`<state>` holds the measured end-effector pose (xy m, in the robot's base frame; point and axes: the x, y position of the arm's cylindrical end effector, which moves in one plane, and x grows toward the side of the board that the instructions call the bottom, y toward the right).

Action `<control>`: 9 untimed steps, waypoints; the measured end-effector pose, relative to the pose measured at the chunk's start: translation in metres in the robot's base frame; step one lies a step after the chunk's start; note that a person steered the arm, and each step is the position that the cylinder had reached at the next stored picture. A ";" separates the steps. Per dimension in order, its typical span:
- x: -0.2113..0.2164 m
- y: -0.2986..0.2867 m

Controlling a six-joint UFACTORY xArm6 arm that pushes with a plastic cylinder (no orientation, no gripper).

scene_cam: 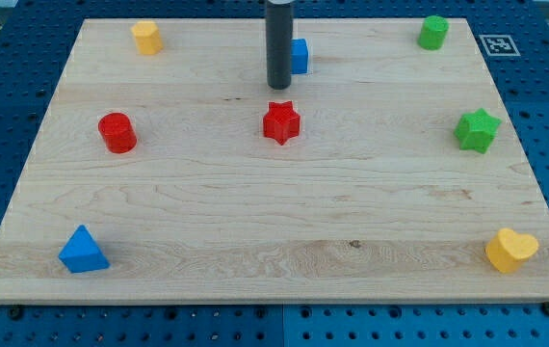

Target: Adjust the cube on top of the red star

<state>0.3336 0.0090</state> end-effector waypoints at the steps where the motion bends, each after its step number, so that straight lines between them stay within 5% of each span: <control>1: -0.042 -0.005; 4: -0.021 0.056; 5: -0.053 0.055; 9: -0.060 0.036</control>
<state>0.2738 0.0446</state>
